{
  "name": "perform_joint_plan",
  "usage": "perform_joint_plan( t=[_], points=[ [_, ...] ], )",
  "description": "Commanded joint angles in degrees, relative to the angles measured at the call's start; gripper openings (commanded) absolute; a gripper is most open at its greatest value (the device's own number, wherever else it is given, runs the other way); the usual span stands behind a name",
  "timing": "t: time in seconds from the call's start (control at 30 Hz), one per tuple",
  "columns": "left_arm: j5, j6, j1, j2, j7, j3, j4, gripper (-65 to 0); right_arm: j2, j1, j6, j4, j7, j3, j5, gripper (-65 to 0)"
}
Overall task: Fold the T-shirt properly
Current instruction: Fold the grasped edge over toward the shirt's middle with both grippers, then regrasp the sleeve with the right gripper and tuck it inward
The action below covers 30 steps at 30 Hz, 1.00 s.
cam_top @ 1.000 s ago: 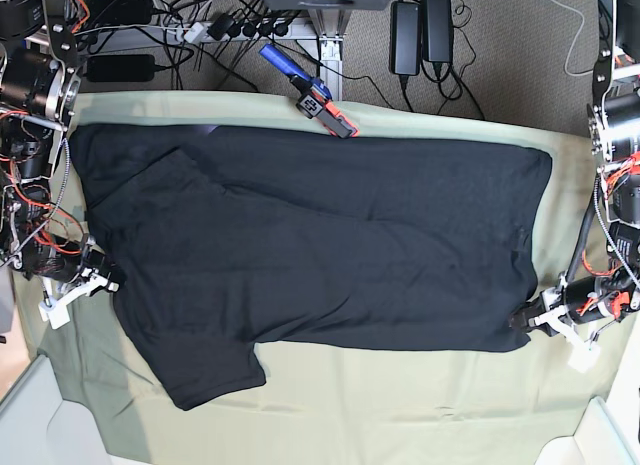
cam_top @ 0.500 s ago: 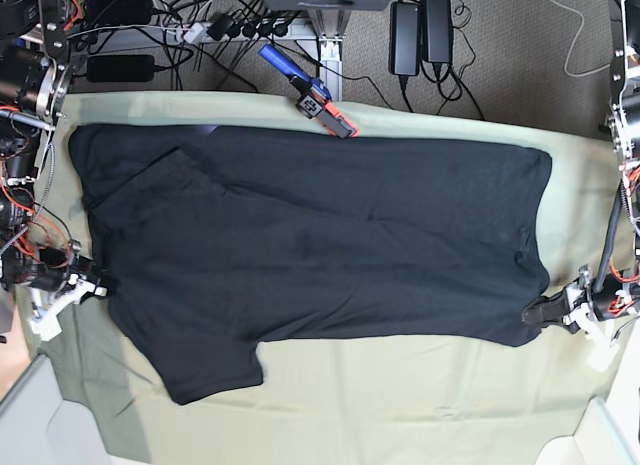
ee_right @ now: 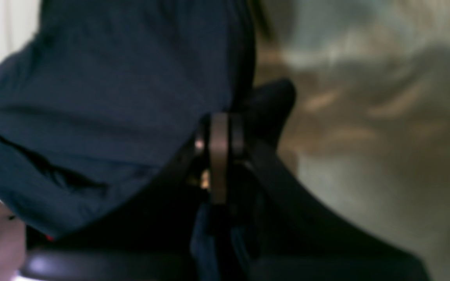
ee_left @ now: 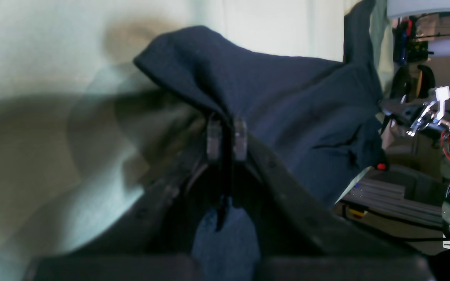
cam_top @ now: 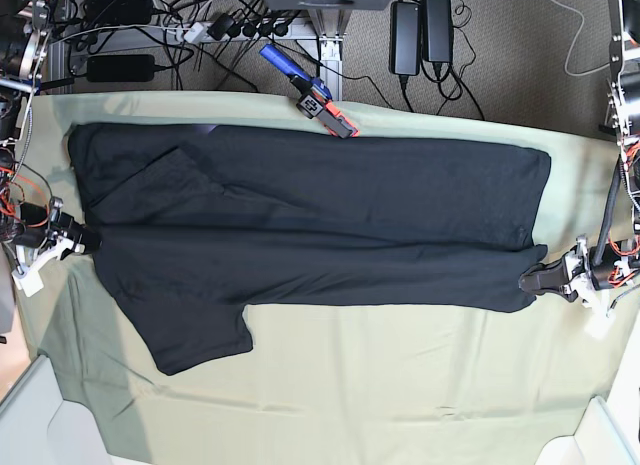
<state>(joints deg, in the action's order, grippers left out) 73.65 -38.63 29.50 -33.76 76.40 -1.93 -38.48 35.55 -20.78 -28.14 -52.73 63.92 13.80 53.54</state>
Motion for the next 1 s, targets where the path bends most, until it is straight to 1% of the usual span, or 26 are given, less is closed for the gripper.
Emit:
perform_joint_plan(
  t=[0.0, 0.2, 0.23, 0.3, 0.33, 0.37, 0.43, 0.53, 0.63, 0.73, 0.83, 0.97],
  points=[
    [1.3, -1.4, 1.6, -1.4, -0.2, -0.3, -0.9, -65.0, 1.5, -1.0, -4.2, -1.0, -0.5, 0.4, 0.9, -65.0],
    [1.5, -1.4, 1.6, -1.5, -0.4, -0.3, -0.9, -65.0, 1.4, 1.3, -4.2, -1.0, -0.8, 0.4, 1.2, -65.0],
    [1.8, -1.4, 1.6, -1.5, -0.4, -0.3, -0.9, -65.0, 1.4, 1.5, -4.2, -1.0, -0.9, 0.4, 1.2, -60.2],
    [2.0, -1.4, 1.6, -1.5, -0.5, -0.3, -0.9, -65.0, 1.4, 1.4, -4.2, -1.0, -1.3, 0.4, 1.2, -36.6],
    [2.0, -1.4, 1.6, -1.5, -0.5, -0.3, -0.9, -65.0, 1.4, 1.4, -4.2, -1.0, -2.0, 0.4, 1.1, -27.2],
    [2.0, -1.4, 1.6, -1.5, -0.5, -0.3, -0.9, -65.0, 1.4, 1.3, -4.2, -1.0, -3.0, 0.4, 1.1, -21.5],
    [2.0, -1.4, 1.6, -1.5, -0.4, -0.3, -0.9, -65.0, 1.4, 0.9, -4.1, -1.0, -4.2, 0.8, 0.2, -20.9],
    [2.0, -1.4, 1.6, -1.5, -0.2, -0.3, -0.9, -65.0, 1.4, -1.1, -4.0, -1.1, -4.3, 3.0, -0.1, -20.9],
    [2.0, -1.4, 1.6, -1.5, 0.0, -0.3, -0.9, -65.0, 1.4, -4.3, -4.0, -1.0, -4.1, 5.3, 0.0, -20.9],
    [2.0, -1.4, 1.6, -1.5, 0.0, -0.3, -1.0, -65.0, 1.0, -7.6, -4.0, -1.0, -4.2, 5.4, -0.1, -20.9],
    [2.1, -1.4, 1.6, -1.5, 0.2, -0.3, -1.0, -65.0, -0.7, -10.3, -4.0, -1.0, -6.1, 5.3, -2.4, -20.9],
    [2.0, -1.4, 1.6, -1.5, 0.2, -0.3, -1.0, -65.0, -4.9, -11.4, -4.0, -0.7, -12.4, 5.3, -10.3, -20.9]
  ],
)
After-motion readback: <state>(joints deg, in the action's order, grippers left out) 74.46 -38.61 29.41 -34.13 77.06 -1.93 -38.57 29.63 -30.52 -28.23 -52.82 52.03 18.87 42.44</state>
